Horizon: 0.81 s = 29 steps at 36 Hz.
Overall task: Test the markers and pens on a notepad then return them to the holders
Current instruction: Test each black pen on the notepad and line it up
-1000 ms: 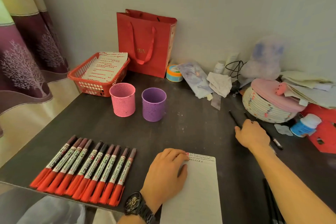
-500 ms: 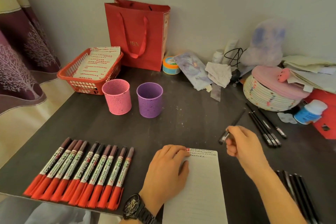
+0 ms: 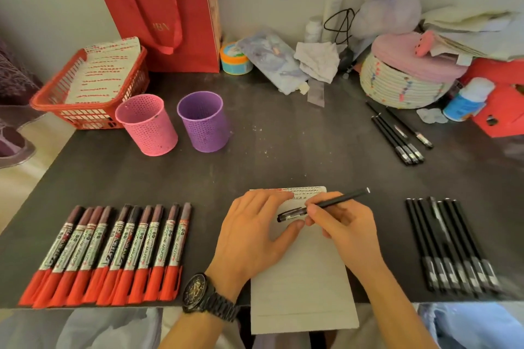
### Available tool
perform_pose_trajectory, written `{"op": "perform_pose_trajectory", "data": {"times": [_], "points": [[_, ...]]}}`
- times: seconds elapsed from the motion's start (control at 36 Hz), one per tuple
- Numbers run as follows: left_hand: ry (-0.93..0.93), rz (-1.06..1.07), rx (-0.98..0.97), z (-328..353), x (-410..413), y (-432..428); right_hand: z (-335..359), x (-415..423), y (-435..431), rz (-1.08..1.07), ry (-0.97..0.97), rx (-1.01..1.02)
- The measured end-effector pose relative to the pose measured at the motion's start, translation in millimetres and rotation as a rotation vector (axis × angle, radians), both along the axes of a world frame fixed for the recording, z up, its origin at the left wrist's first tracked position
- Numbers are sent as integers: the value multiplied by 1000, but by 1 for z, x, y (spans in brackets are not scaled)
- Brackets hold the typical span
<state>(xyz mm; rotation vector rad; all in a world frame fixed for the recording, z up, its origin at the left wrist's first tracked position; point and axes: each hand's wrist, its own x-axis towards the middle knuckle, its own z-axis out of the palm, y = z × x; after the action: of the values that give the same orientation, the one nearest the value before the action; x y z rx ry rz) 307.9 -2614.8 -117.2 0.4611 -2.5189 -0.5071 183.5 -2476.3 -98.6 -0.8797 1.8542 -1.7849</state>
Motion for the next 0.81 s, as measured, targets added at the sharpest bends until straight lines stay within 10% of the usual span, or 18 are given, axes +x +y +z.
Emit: {"op": "perform_pose_trajectory", "data": {"times": [0.81], "points": [[38,28,-164,6,0,4,3,-5,0,144,-37,-21]]}}
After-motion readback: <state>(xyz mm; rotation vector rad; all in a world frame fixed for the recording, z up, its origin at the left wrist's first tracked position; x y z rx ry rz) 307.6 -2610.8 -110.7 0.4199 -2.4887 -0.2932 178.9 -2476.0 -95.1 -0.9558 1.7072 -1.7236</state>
